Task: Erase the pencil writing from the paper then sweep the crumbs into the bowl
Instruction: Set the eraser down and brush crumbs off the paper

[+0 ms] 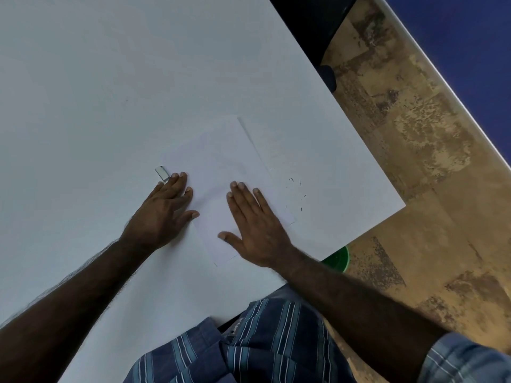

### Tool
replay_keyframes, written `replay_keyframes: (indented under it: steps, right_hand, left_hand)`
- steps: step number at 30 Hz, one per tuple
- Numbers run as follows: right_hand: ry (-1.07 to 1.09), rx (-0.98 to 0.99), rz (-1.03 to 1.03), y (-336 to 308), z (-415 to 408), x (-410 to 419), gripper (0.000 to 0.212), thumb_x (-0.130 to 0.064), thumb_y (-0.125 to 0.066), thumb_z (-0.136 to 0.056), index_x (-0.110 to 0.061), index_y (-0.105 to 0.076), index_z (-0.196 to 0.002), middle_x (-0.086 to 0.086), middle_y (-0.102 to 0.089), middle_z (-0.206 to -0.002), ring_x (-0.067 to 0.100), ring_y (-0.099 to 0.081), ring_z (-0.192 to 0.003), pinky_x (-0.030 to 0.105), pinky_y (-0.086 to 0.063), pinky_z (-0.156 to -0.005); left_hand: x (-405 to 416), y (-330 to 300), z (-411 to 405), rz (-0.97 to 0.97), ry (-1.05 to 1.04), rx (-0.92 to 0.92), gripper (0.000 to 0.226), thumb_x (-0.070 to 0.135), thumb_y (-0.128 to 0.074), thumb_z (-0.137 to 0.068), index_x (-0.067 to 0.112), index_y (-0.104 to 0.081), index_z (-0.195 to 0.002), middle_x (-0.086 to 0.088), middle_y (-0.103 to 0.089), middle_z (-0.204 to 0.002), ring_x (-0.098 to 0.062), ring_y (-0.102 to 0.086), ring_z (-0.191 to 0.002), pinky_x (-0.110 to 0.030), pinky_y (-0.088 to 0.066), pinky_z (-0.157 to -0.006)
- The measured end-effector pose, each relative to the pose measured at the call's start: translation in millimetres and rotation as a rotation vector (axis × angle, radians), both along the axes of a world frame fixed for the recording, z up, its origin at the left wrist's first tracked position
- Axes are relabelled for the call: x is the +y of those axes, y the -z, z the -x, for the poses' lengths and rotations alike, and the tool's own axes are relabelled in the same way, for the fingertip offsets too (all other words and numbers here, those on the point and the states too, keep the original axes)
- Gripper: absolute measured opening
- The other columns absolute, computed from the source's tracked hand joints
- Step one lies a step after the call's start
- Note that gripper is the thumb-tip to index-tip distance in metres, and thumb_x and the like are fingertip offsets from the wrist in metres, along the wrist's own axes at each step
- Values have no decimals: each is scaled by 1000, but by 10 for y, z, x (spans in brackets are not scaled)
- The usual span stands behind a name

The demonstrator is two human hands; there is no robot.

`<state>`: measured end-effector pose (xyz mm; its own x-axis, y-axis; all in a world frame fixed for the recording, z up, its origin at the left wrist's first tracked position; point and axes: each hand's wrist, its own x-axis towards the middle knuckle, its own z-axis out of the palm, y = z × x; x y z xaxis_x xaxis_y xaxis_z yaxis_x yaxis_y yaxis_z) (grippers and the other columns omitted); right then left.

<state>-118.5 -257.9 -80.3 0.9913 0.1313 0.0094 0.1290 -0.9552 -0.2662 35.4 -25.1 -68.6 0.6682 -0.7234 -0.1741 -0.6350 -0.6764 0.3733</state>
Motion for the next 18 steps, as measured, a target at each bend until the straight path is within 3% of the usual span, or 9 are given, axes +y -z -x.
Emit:
replay_keyframes:
  steps: [8,14,18]
  right_hand:
    - [352,-16,52,86,-64,-540,87,-62,-32,-110,4,-17,-165,22,-7,-175,34,-2,-164,58,-16,-129]
    - [148,-76,-42,5,-585,-42,87,-63,-35,-109,2,-21,-165,21,-10,-175,32,-3,-164,56,-15,-130]
    - [205,-63,-17,106,-627,-86,86,-63,-35,-110,4,-25,-164,21,-13,-174,31,-6,-164,54,-17,-130]
  left_hand:
    - [8,-26,5,-12,-51,44,70,48,-67,-91,8,-53,-147,-9,-25,-167,-24,-19,-156,-48,-22,-125]
    - [-38,-94,-9,-55,-98,72,85,48,-69,-91,3,-37,-155,-9,-18,-168,-22,-13,-157,-39,-14,-127]
    - [-41,-110,-8,-44,-105,85,83,43,-74,-90,1,-39,-153,-10,-19,-167,-23,-14,-156,-36,-13,-126]
